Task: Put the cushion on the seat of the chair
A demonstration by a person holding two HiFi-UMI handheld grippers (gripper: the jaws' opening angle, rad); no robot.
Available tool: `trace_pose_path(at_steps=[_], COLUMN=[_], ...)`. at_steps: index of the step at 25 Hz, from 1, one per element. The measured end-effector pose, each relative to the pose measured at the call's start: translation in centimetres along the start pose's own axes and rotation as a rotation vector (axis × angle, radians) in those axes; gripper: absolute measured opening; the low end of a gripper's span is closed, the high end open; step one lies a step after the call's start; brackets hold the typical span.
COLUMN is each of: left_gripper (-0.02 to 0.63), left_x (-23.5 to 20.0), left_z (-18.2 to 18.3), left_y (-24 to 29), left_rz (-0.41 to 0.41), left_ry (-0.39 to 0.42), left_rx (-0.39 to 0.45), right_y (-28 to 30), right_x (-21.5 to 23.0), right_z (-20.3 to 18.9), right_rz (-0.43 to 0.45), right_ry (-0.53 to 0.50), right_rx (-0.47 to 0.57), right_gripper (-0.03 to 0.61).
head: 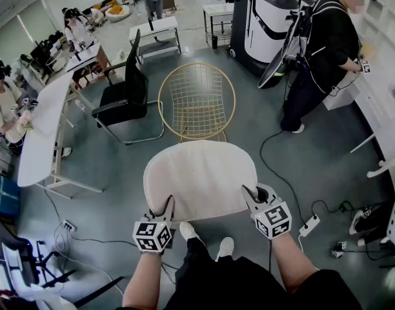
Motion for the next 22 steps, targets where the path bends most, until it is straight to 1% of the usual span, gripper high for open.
trace_pose_path(at_steps=[9, 16, 22], left_gripper=[0.095, 0.095, 0.095], left_x=[0.0, -1.1, -2.9], left_z=[0.2, 0.3, 0.9], left_y=[0.6, 1.3, 2.4], left_rz=[0.000, -0.009, -0.020], left_ry=[-0.006, -0.008, -0.009], left_rx=[0.000, -0.002, -0.005], right_y=[0.2, 1.4, 3.3], right_x=[0.5, 0.4, 0.4], right_z=[0.0, 0.0, 1.0], right_rz=[0.013, 0.008, -0.004], right_ry=[0.016, 0.023, 0.033], right_rx=[0.005, 0.001, -0.004], right_gripper=[0.063, 0.066, 0.064])
Point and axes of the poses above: the fingertips, and each gripper's own axes: y forward along the fingers, x to its right, z out of its top, the point moved 1 cm from there along -y, backward along the fingers, and after that the axes turned 11 degrees about y, right-handed, at the moved point
